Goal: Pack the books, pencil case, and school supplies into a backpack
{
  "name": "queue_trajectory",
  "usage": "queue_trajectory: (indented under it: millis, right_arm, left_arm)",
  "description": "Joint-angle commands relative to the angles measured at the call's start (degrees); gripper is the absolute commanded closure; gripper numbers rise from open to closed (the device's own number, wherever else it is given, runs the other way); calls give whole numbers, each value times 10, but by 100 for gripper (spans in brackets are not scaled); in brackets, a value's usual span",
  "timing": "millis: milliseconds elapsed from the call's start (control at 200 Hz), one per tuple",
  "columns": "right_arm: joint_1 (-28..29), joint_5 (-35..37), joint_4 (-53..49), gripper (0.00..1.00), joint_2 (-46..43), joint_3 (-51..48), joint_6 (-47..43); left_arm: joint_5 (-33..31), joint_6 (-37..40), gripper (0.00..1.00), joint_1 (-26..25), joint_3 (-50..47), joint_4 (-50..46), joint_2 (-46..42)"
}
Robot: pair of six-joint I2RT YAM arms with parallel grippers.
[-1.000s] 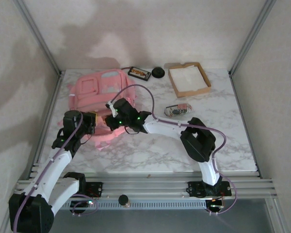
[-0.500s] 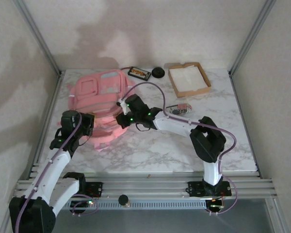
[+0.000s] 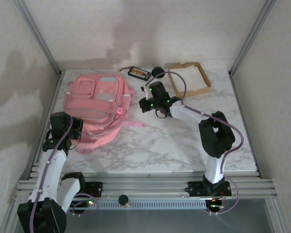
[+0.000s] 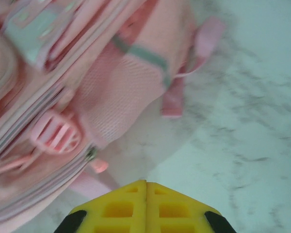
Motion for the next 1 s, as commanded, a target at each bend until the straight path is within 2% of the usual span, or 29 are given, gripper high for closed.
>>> queue_trajectory:
  millis: [0,45,110,145,235,411,491,596,736,791,916,996]
  right_arm:
    - [54,-76,35,91,-7,-14,-67]
    - [61,-114,45,80,3,-8,-101]
    - [61,-144,51,76,28,11,-133]
    - [63,-159,46,70,41,27,-157]
    - [72,-165,83,61,55,27,-203]
    - [68,-204,37,50,140,116,-269]
    - [67,-224,28,47,165,148,-289]
    - [67,-220,-10,45,203,191,-310]
    - [72,-232,9,43,199,168,-341]
    - [80,-242,10,42,199,169,-354]
    - [92,-251,9,40,200,165,-385]
    - [94,-249,0,39,199,165,-407]
  left_arm:
    - [-18,18,100,9,12,21,-5]
    - [-3,10,100,9,8,33,-3]
    - [10,1,100,9,5,43,-2]
    - [13,-1,100,9,7,41,-3]
    - [15,-4,100,9,16,34,-10]
    - [14,-3,100,11,3,7,-8]
    - [26,-18,100,12,-21,27,-15]
    - [18,-19,91,12,-29,16,-25]
    - [9,-67,59,-30,-64,15,-72]
    - [5,-113,52,-61,-97,50,-99]
    - [-33,-202,48,-130,-158,96,-123]
    - [-57,-228,48,-168,-167,138,-97]
